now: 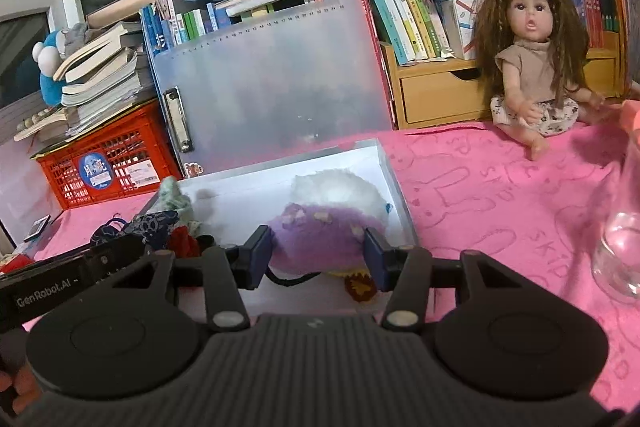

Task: Organize objects
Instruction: 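Carry the blue pouch and purple plush into the white box with both tools, then open both tools to release the pouch and plush inside the box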

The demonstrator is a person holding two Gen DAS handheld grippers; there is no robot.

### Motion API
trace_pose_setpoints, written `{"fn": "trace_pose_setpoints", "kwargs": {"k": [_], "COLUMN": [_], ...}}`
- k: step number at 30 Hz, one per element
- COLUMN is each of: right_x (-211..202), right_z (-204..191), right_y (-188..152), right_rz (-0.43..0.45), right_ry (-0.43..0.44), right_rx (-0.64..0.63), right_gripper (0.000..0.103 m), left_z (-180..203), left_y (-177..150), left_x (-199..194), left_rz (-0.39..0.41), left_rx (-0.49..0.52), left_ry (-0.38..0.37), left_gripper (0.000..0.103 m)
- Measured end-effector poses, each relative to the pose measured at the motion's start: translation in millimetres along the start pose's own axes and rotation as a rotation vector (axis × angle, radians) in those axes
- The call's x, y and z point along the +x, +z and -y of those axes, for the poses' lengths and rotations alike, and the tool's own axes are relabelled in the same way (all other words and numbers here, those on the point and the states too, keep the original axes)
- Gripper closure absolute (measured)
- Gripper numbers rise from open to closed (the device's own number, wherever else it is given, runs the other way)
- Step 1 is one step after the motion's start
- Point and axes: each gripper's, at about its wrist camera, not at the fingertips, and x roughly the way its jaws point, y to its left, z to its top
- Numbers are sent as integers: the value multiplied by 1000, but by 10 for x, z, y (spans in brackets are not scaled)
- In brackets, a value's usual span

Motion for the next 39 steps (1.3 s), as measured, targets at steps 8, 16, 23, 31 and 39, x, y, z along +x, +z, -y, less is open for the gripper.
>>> {"fn": "trace_pose_setpoints", "kwargs": {"k": [8, 16, 23, 31, 39], "right_x": [169, 303, 406, 420, 364], "right_z": [-36, 16, 51, 65, 47], "right_y": [54, 34, 3, -26, -48], "right_rz": [-9, -35, -57, -74, -81], "right_ry": [6, 21, 18, 25, 20], "right_rx": [-14, 15, 34, 36, 11], "right_gripper": [50, 50, 52, 52, 51], "left_z": [26, 31, 53, 80, 102], "left_y": [56, 48, 17, -24, -92], "left_x": [180, 316, 404, 416, 369], "left_rz": [2, 6, -1, -29, -72], "left_rx": [9, 20, 36, 45, 44], "left_ry": [3, 14, 28, 27, 11], "left_gripper": [54, 53, 53, 53, 52]}}
